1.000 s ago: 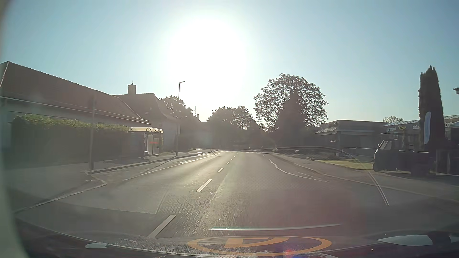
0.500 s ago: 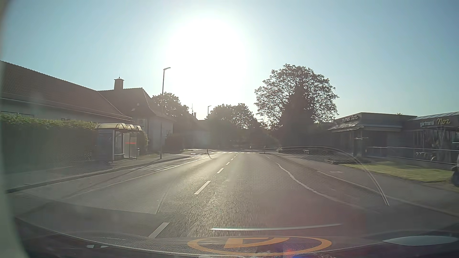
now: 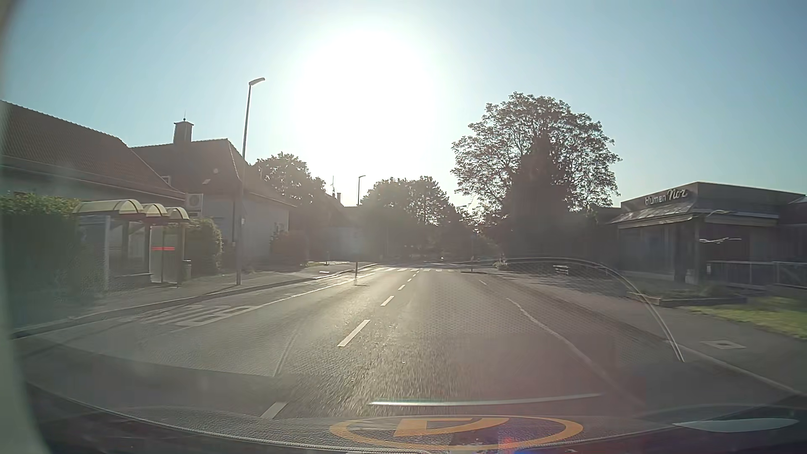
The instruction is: Follow the waypoints while adhering to traffic rules and regulations
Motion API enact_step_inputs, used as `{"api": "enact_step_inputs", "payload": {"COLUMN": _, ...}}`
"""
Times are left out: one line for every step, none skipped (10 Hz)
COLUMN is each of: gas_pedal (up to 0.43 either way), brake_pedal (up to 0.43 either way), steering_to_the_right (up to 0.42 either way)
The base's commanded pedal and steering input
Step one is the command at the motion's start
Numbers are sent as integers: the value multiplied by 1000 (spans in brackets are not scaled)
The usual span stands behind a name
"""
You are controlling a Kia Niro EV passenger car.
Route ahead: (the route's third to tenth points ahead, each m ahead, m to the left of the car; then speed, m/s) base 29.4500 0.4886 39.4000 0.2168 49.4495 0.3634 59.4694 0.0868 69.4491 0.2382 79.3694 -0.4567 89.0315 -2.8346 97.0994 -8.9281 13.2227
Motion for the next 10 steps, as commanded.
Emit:
{"api": "enact_step_inputs", "payload": {"gas_pedal": 150, "brake_pedal": 0, "steering_to_the_right": -1}}
{"api": "enact_step_inputs", "payload": {"gas_pedal": 150, "brake_pedal": 0, "steering_to_the_right": -1}}
{"api": "enact_step_inputs", "payload": {"gas_pedal": 150, "brake_pedal": 0, "steering_to_the_right": -1}}
{"api": "enact_step_inputs", "payload": {"gas_pedal": 150, "brake_pedal": 0, "steering_to_the_right": -1}}
{"api": "enact_step_inputs", "payload": {"gas_pedal": 138, "brake_pedal": 0, "steering_to_the_right": 1}}
{"api": "enact_step_inputs", "payload": {"gas_pedal": 138, "brake_pedal": 0, "steering_to_the_right": 1}}
{"api": "enact_step_inputs", "payload": {"gas_pedal": 138, "brake_pedal": 0, "steering_to_the_right": 1}}
{"api": "enact_step_inputs", "payload": {"gas_pedal": 130, "brake_pedal": 0, "steering_to_the_right": 1}}
{"api": "enact_step_inputs", "payload": {"gas_pedal": 130, "brake_pedal": 0, "steering_to_the_right": 1}}
{"api": "enact_step_inputs", "payload": {"gas_pedal": 130, "brake_pedal": 0, "steering_to_the_right": 1}}
